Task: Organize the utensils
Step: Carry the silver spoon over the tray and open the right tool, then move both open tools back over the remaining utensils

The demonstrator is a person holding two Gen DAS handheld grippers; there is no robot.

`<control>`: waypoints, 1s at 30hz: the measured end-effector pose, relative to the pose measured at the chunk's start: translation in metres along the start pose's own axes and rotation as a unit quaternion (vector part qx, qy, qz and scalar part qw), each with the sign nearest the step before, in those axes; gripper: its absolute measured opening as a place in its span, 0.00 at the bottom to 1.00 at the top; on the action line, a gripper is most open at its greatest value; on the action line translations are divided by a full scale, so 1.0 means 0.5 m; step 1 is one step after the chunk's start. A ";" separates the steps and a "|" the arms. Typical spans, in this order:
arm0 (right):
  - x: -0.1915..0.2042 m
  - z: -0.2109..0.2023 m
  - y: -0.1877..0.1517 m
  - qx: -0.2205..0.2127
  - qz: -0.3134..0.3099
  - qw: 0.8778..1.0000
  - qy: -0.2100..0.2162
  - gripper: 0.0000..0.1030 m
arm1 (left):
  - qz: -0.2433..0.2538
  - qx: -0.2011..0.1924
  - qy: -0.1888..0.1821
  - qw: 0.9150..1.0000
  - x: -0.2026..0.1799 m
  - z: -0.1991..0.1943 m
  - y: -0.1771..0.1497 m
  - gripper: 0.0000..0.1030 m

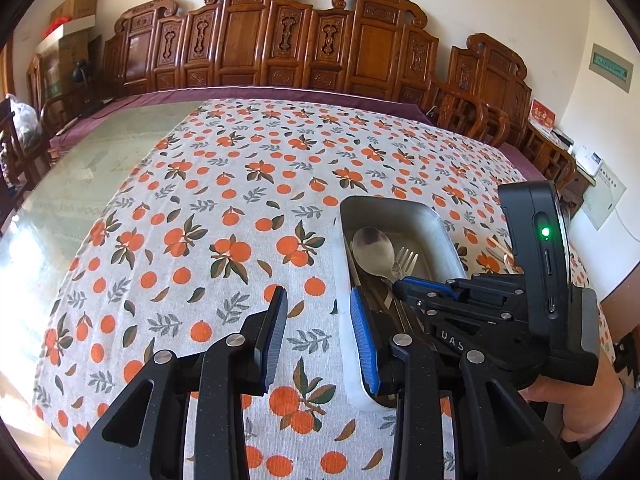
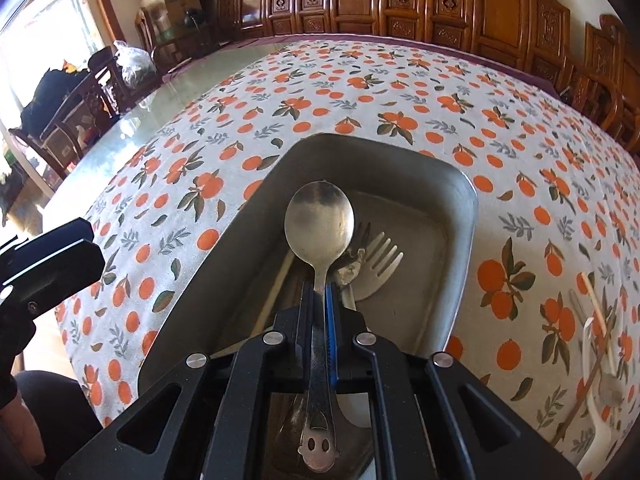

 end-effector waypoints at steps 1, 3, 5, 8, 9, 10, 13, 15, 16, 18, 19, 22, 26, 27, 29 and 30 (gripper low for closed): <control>-0.001 -0.002 0.002 -0.003 0.001 1.000 0.001 0.08 | 0.001 0.000 0.000 1.000 0.000 0.000 0.000 0.30; -0.003 -0.011 0.005 -0.009 0.000 1.000 0.003 0.08 | 0.003 0.000 0.000 1.000 -0.002 0.000 0.001 0.30; -0.007 -0.023 0.008 -0.015 -0.002 1.000 0.004 0.08 | 0.005 -0.001 -0.002 1.000 -0.008 -0.001 0.001 0.30; -0.024 -0.057 0.011 -0.032 -0.011 0.999 0.001 0.08 | 0.011 -0.006 -0.005 1.000 -0.021 -0.005 0.003 0.31; -0.033 -0.072 0.010 -0.038 -0.012 0.999 0.000 0.08 | 0.015 -0.008 -0.005 1.000 -0.028 -0.006 0.004 0.31; -0.044 -0.087 0.008 -0.043 -0.012 0.999 -0.001 0.08 | 0.018 -0.010 -0.006 1.000 -0.034 -0.008 0.006 0.31; -0.087 -0.140 -0.003 -0.060 -0.015 0.998 -0.012 0.08 | 0.022 -0.014 -0.012 1.000 -0.058 -0.013 0.011 0.31; -0.122 -0.174 -0.012 -0.069 -0.017 0.997 -0.023 0.08 | 0.028 -0.017 -0.012 0.999 -0.074 -0.016 0.014 0.38; -0.143 -0.193 -0.019 -0.074 -0.016 0.997 -0.027 0.08 | 0.033 -0.020 -0.011 0.999 -0.086 -0.019 0.016 0.46; -0.187 -0.228 -0.031 -0.079 -0.013 0.996 -0.040 0.08 | 0.043 -0.024 -0.013 0.999 -0.111 -0.026 0.019 0.47; -0.213 -0.248 -0.038 -0.082 -0.010 0.995 -0.047 0.08 | 0.046 -0.025 -0.014 0.999 -0.119 -0.028 0.020 0.47; -0.277 -0.292 -0.060 -0.091 -0.004 0.994 -0.063 0.08 | 0.059 -0.027 -0.017 0.998 -0.152 -0.036 0.022 0.50; -0.347 -0.327 -0.095 -0.091 0.010 0.992 -0.082 0.08 | 0.077 -0.028 -0.020 0.996 -0.193 -0.046 0.023 0.52; -0.360 -0.334 -0.102 -0.092 0.013 0.992 -0.084 0.12 | 0.082 -0.027 -0.021 0.996 -0.206 -0.047 0.023 0.52; -0.377 -0.342 -0.113 -0.092 0.020 0.992 -0.083 0.18 | 0.088 -0.025 -0.023 0.996 -0.224 -0.048 0.020 0.52; -0.388 -0.347 -0.119 -0.093 0.025 0.992 -0.081 0.20 | 0.091 -0.022 -0.024 0.995 -0.232 -0.047 0.017 0.52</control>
Point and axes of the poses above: each gripper's, at about its wrist camera, not at the fingertips, and z roughly the way its jaws point, x to its left, y to its top, the point moved 9 cm from there along z, roughly the way its jaws point, and after that the axes turned 11 degrees about z, right-handed, at the moved point
